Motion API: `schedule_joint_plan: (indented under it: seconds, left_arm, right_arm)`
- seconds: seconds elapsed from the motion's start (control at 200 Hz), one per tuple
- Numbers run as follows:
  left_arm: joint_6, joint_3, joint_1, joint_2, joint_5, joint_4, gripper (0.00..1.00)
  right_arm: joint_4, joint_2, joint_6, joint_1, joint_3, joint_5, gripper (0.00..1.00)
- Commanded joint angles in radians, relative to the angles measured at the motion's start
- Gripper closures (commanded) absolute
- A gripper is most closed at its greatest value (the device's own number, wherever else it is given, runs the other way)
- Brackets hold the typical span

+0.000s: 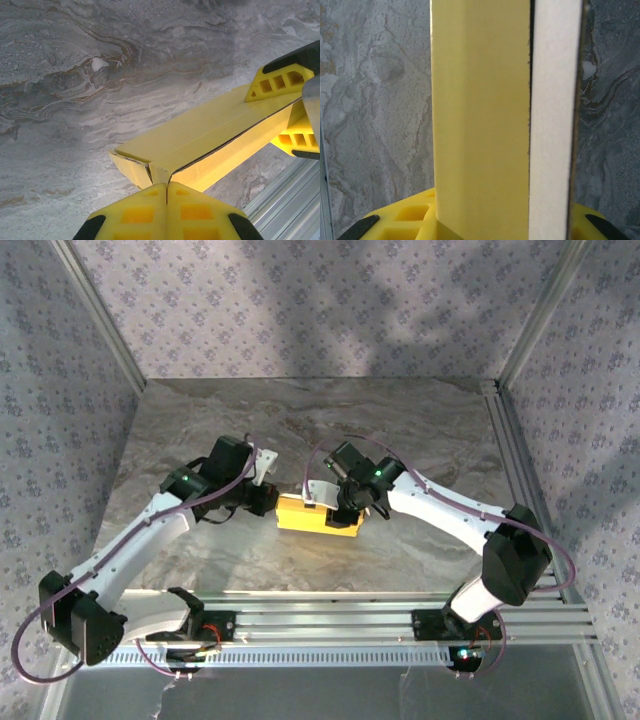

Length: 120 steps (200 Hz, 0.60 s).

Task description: Fold the paper box

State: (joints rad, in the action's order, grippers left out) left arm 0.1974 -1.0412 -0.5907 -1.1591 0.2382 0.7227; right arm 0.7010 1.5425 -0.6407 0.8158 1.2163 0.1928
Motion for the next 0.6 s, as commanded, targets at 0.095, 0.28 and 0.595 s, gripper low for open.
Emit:
schedule_joint_plan:
  seconds: [0.095,0.28,0.595]
  left_arm:
    - [0.079,0.067,-0.008,0.085,-0.040,-0.127,1.00]
    - [0.119,0.118,-0.008,0.112,-0.046,-0.192,1.00]
    - [0.164,0.164,-0.008,0.111,-0.040,-0.243,1.00]
  right_arm:
    - [0.010,0.006,0.025,-0.011,0.038,0.042,0.73]
    - [0.007,0.014,0.030,-0.012,0.037,0.040,0.73]
    - [0.000,0.018,0.037,-0.010,0.039,0.030,0.73]
